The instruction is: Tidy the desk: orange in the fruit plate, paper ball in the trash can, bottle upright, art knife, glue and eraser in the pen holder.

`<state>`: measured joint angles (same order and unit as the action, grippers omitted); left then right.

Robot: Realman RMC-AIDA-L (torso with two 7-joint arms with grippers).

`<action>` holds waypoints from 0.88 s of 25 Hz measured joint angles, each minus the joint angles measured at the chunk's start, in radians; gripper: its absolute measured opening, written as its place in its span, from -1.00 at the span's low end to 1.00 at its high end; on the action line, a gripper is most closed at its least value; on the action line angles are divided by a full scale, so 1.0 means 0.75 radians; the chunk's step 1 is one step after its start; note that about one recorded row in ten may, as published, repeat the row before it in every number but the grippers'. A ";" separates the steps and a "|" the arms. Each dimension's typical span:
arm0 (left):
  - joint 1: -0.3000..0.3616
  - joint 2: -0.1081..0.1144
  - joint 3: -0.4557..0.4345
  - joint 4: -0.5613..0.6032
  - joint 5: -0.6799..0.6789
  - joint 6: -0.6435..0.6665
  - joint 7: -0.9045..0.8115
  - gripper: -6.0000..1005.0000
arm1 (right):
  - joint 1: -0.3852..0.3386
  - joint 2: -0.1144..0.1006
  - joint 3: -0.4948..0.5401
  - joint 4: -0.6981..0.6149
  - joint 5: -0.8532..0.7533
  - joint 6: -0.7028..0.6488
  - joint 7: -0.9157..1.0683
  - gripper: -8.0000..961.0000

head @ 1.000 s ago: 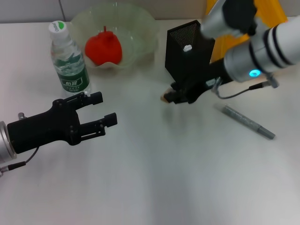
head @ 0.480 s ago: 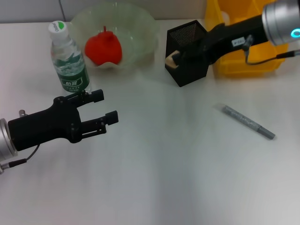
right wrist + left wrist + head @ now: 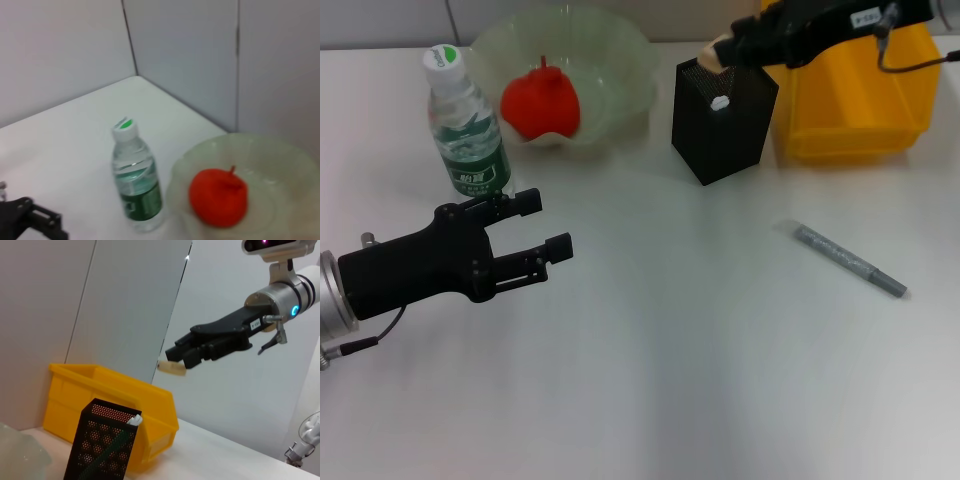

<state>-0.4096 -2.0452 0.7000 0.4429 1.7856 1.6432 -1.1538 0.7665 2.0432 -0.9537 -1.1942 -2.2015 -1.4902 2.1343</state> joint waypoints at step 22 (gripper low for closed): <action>-0.004 -0.009 -0.007 -0.002 -0.003 -0.011 -0.018 0.59 | 0.027 0.028 -0.086 0.062 -0.277 0.279 -0.060 -0.28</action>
<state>-0.4127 -2.0517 0.6949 0.4418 1.7831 1.6351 -1.1675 0.7869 2.0643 -1.0180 -1.1478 -2.4093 -1.2809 2.0892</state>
